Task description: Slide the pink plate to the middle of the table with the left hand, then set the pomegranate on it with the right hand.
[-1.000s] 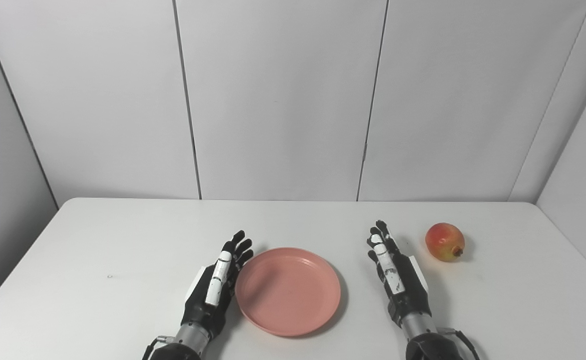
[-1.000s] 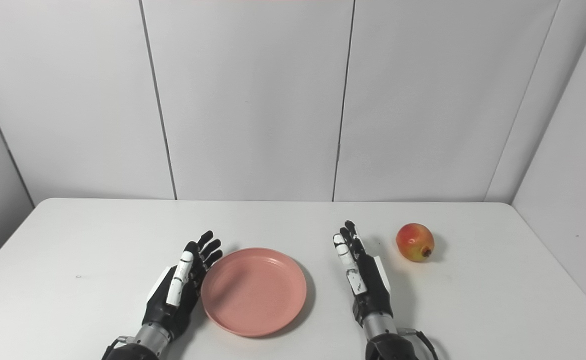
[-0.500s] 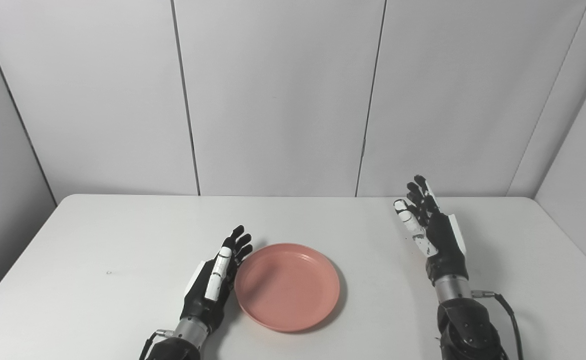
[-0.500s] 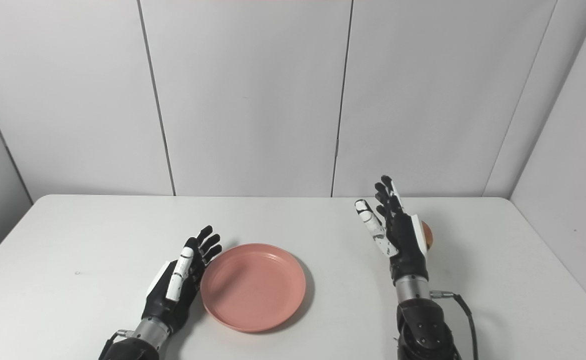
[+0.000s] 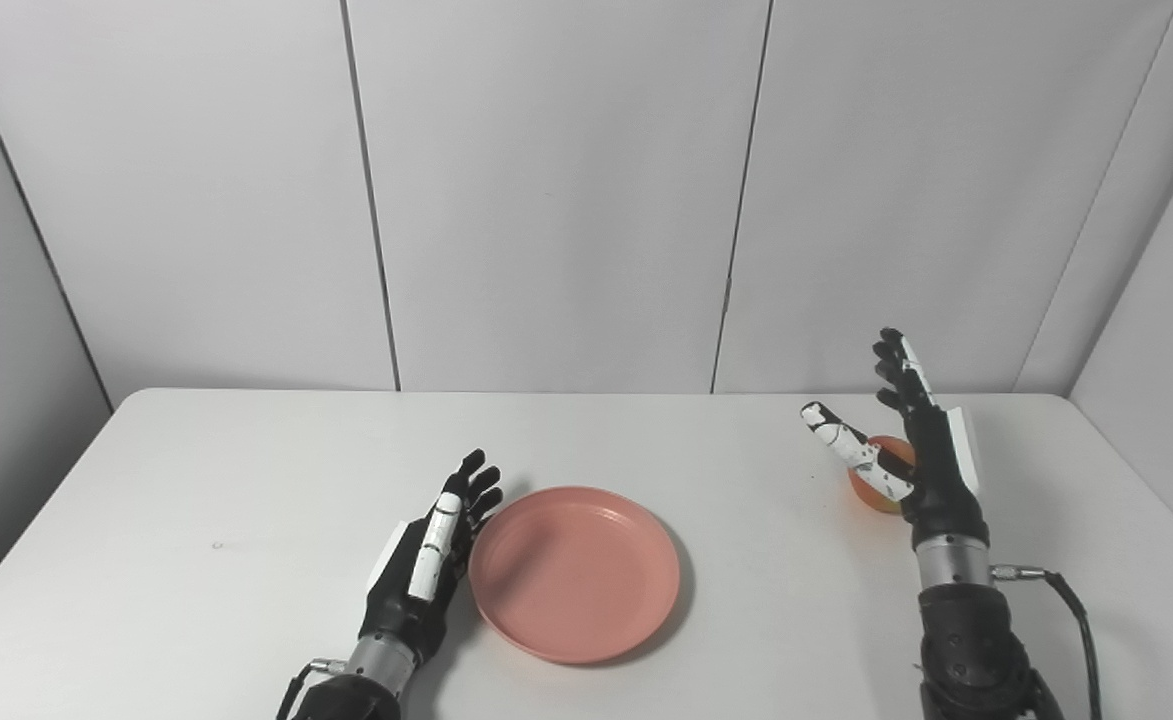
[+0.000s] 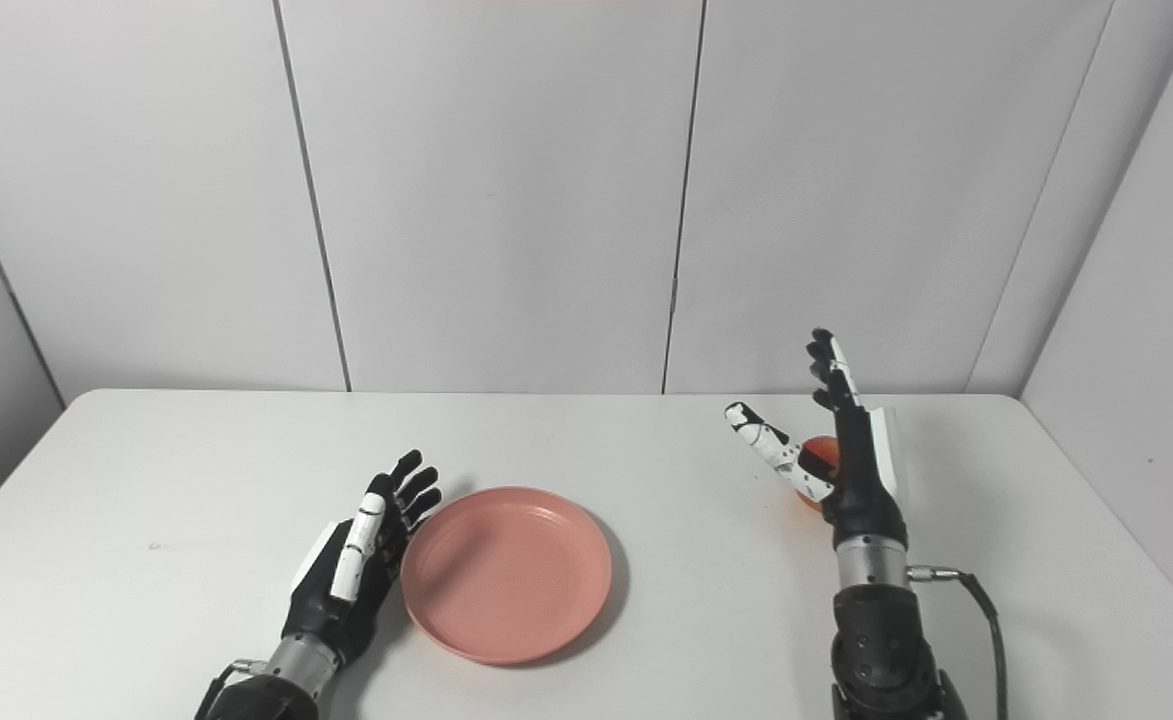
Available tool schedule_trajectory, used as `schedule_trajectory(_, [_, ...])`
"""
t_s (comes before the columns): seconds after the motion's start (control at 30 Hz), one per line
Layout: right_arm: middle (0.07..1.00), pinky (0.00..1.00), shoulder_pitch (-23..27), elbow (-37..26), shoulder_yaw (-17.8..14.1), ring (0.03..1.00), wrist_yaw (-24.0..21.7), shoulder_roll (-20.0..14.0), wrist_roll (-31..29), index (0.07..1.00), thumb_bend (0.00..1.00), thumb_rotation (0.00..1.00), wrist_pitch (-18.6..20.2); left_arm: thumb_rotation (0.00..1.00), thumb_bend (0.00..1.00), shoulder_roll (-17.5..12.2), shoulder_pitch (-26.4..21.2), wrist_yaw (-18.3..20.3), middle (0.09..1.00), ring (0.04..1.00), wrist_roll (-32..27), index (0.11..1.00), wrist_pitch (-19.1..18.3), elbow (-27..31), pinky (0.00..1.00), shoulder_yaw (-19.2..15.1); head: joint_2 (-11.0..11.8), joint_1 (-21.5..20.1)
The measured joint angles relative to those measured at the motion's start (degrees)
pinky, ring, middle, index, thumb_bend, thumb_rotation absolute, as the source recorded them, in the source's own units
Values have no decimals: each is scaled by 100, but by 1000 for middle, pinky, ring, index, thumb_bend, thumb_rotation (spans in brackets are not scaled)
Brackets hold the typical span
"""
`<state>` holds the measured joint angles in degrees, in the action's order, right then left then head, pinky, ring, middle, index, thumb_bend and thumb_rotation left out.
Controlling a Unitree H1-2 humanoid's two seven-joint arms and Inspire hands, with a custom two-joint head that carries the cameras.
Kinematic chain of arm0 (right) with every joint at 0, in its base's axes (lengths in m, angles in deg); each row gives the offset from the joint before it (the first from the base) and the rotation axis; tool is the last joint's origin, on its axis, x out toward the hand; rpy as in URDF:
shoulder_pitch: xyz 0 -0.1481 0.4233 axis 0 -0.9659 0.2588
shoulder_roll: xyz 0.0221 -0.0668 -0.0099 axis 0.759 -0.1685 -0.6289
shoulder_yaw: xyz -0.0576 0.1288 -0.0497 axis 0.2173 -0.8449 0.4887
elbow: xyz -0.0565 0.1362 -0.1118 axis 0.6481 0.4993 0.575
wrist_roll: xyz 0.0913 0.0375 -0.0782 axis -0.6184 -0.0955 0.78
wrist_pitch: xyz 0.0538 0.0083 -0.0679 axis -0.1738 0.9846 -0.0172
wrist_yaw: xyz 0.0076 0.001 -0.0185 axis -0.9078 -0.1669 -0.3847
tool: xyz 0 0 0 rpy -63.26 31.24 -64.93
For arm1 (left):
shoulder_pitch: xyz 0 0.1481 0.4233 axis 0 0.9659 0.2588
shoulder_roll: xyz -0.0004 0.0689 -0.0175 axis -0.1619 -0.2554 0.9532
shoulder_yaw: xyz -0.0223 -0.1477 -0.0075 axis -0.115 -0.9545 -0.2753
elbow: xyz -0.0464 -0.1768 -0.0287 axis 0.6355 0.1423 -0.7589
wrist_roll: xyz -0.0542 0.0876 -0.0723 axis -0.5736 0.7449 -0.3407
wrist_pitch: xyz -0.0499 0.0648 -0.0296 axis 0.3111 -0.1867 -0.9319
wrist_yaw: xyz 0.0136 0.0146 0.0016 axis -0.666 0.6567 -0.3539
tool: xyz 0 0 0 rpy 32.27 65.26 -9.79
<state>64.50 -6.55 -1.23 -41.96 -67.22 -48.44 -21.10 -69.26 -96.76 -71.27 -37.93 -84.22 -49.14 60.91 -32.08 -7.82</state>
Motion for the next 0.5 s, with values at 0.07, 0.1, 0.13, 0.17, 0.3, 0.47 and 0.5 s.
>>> schedule_trajectory(0.07, [917, 846, 66, 112, -30, 892, 131, -120, 86, 929, 700, 546, 0, 1000, 543, -8, -7, 2, 961, 960, -1, 957, 10, -18, 941, 0, 0, -18])
schedule_trajectory(0.1, [918, 833, 82, 136, -43, 892, 170, -173, 134, 928, 713, 530, 1, 1000, 543, -12, -10, 6, 961, 961, -1, 958, 20, -27, 941, -1, 9, -35])
schedule_trajectory(0.13, [920, 828, 96, 169, -45, 894, 191, -209, 176, 929, 720, 518, 1, 1000, 542, -19, -13, 8, 961, 961, -1, 958, 31, -38, 941, 0, 9, -35])
schedule_trajectory(0.17, [923, 826, 106, 218, -43, 896, 236, -238, 211, 929, 723, 506, 1, 1000, 544, -26, -24, 11, 959, 960, -1, 956, 38, -54, 939, 2, 17, -70])
schedule_trajectory(0.3, [925, 817, 127, 443, 4, 895, 316, -301, 368, 927, 744, 482, 3, 1000, 543, -39, -67, 13, 958, 958, -3, 955, 72, -120, 940, -5, 9, -123])
schedule_trajectory(0.47, [932, 809, 170, 740, 80, 898, 385, -371, 585, 929, 773, 441, 7, 1000, 543, -50, -70, 10, 948, 948, 13, 946, 121, -139, 929, -3, 9, -185])
schedule_trajectory(0.5, [932, 810, 186, 813, 90, 898, 401, -386, 634, 929, 777, 437, 7, 1000, 541, -53, -70, 6, 946, 946, 59, 944, 127, -139, 926, -1, 9, -185])
